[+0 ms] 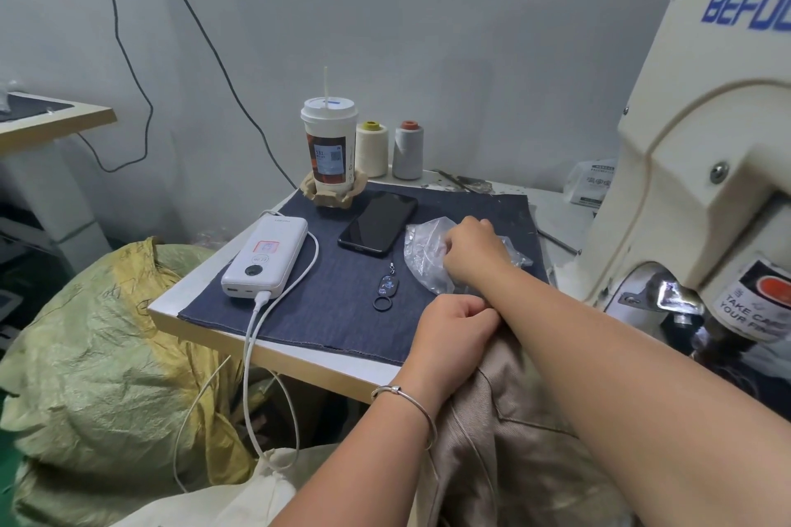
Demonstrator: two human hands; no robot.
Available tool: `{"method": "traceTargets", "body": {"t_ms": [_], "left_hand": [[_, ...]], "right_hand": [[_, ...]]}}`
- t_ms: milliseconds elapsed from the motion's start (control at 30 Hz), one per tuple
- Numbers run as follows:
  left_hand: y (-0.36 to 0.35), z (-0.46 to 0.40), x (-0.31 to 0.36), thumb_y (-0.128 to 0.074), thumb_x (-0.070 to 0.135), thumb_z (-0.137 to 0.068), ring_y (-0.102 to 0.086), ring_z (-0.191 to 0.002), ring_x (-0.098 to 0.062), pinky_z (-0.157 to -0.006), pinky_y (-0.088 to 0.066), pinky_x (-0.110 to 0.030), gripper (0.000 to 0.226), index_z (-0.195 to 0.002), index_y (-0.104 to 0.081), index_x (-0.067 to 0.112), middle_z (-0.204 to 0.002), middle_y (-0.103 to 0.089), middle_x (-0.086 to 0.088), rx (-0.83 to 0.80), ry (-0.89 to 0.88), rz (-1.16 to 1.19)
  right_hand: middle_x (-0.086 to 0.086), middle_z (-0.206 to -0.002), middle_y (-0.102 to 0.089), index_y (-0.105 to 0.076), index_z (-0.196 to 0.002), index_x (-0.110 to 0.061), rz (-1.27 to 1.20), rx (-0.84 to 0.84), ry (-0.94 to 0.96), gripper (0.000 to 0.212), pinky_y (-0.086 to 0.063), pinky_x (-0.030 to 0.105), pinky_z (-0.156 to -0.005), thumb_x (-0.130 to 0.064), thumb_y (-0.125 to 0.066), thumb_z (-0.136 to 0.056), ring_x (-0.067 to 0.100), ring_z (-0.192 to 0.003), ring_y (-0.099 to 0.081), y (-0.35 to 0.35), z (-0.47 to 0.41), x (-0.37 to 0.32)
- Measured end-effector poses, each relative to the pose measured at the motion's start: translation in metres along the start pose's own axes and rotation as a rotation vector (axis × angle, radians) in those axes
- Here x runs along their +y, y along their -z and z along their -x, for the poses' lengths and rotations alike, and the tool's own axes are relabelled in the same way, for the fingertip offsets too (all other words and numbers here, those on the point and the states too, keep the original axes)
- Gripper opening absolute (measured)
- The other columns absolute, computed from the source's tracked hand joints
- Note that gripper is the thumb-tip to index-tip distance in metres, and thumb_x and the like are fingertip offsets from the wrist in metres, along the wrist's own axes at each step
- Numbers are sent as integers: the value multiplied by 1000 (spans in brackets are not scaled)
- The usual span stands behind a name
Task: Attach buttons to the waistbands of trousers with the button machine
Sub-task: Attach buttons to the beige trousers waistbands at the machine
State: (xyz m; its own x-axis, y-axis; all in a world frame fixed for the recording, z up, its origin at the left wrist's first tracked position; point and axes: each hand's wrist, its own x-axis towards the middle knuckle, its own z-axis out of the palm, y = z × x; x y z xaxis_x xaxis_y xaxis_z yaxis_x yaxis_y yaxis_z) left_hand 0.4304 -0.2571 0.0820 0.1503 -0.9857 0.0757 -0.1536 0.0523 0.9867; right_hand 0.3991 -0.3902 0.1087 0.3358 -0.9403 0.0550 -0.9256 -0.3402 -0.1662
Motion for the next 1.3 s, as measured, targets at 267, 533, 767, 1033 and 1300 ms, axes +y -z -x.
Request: {"method": "traceTargets", "body": {"t_ms": [267,533,767,1033,1300], "left_hand": [[0,-1,-1,-61,17,-87,-30,-67,-18,-63,-26,-33,37,-71,-53,-15,-67,-35,-10,-4,2,4],[1,-1,-3,-60,13,-89,-32,-70,-17,-65,-27,-31,34,-76,-54,-18,-70,-39,-9,-6,7,3],[1,0,0,-61,11,-88,-29,-65,-17,-61,-25,-31,35,-67,-48,-14,-66,-33,-9,4,-8,-5],[2,0,0,-62,16,-89,-31,-66,-17,-62,-27,-32,37,-71,-51,-15,-66,-36,-10,-8,17,22],[2,2,2,-63,15,-90,-29,-65,-18,-61,-25,-32,40,-64,-47,-11,-64,-33,-10,-11,12,30]], "right_hand": [[4,-103,-51,-66,-86,-14,-88,23,52,21,-40,32,-72,-6,-46,-85,25,-115,-44,6,6,2],[9,-118,-53,-67,-106,-12,-61,-28,10,29,-41,30,-71,-12,-55,-80,24,-104,-55,8,6,0],[13,-105,-59,-56,-66,-22,-105,-33,-17,22,-37,28,-65,-5,-54,-81,27,-82,-53,8,6,2],[5,-74,-53,-49,-56,-17,-141,-22,6,25,-30,24,-50,-1,-53,-75,27,-76,-51,5,2,4],[0,-57,-45,-46,-48,-17,-197,-26,-5,29,-28,24,-46,0,-56,-70,25,-67,-48,3,1,5]]}}
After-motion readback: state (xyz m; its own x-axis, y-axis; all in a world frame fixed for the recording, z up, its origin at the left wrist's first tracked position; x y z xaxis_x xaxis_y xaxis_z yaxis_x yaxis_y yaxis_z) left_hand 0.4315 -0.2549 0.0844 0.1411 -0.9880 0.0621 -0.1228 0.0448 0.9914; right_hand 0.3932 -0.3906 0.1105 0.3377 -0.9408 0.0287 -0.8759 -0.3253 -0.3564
